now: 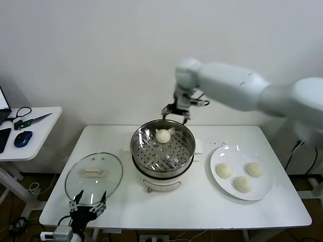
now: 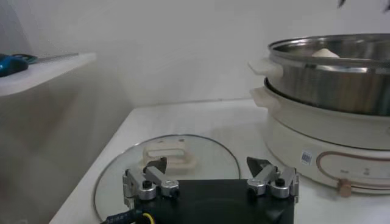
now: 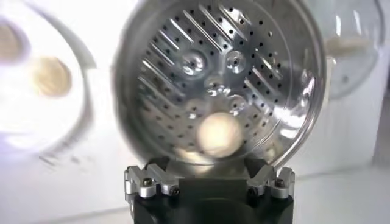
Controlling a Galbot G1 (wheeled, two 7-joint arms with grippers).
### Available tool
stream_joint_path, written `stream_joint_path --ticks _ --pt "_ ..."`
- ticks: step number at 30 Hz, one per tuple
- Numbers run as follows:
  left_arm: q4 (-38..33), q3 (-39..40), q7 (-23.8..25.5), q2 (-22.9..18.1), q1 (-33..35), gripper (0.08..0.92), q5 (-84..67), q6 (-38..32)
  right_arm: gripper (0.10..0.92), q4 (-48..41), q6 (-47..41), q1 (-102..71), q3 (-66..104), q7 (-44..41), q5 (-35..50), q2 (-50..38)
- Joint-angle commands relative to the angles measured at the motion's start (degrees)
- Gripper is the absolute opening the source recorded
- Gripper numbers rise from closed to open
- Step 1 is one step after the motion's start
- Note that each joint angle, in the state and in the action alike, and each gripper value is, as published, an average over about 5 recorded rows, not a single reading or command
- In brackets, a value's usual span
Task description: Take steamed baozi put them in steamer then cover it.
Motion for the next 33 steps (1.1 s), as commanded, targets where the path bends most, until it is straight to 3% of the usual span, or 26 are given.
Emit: stream_joint_path --ticks 1,7,12,33 --pt "0.15 0.02 -0.02 0.14 -0.06 0.823 -0.01 0.01 0.823 11.94 -19.82 13.71 -20.16 -0.62 22.75 -18.6" --pt "0.11 0.18 -0.02 0.13 -0.58 0.823 -0.03 0.15 0.823 20.41 -35.68 7.89 -22.38 7.21 22.73 -27.29" --pt "0.05 -0.04 0.02 -0.09 -0.95 0.823 0.06 0.31 0.823 22.82 -42.5 -0.27 -17.61 11.37 22.56 -29.4" --pt "0.34 -0.36 0.15 -1.89 -1.4 0.823 0.81 0.47 0.823 5.69 -46.05 -31.88 11.64 14.11 11.55 -24.67"
